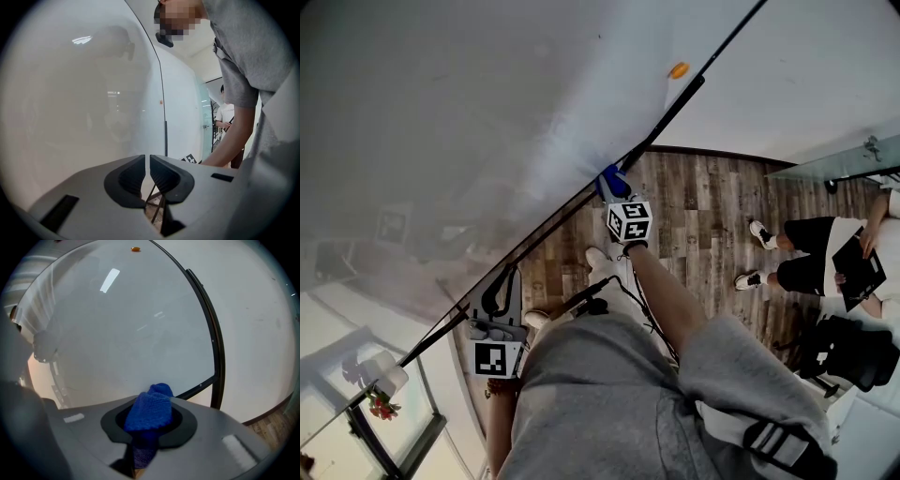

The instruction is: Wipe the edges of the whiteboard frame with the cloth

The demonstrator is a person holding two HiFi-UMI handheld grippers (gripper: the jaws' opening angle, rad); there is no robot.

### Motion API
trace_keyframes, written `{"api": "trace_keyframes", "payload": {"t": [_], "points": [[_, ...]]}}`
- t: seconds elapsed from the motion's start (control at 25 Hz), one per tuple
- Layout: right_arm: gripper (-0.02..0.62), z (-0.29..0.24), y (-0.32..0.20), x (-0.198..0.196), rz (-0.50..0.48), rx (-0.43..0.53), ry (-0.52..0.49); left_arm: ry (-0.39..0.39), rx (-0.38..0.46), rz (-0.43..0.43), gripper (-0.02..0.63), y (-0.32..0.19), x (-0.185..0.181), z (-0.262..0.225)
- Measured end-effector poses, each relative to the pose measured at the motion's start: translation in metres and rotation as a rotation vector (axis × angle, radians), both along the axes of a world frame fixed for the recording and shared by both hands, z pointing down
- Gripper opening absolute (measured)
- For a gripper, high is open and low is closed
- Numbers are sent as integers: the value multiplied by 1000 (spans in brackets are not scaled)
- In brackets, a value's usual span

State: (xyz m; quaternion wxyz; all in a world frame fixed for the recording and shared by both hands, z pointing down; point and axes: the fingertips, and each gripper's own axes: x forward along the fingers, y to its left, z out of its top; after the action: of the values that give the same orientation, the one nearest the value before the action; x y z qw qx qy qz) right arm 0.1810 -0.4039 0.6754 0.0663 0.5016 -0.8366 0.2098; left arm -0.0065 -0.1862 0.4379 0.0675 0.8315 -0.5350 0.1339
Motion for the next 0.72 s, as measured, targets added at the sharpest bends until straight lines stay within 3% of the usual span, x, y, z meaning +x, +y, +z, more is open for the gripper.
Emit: {"api": "trace_keyframes", "payload": {"t": [0.72], "points": [[80,-1,31,-37,-18,-28,-29,7,7,2,38,20,-22,-4]]}}
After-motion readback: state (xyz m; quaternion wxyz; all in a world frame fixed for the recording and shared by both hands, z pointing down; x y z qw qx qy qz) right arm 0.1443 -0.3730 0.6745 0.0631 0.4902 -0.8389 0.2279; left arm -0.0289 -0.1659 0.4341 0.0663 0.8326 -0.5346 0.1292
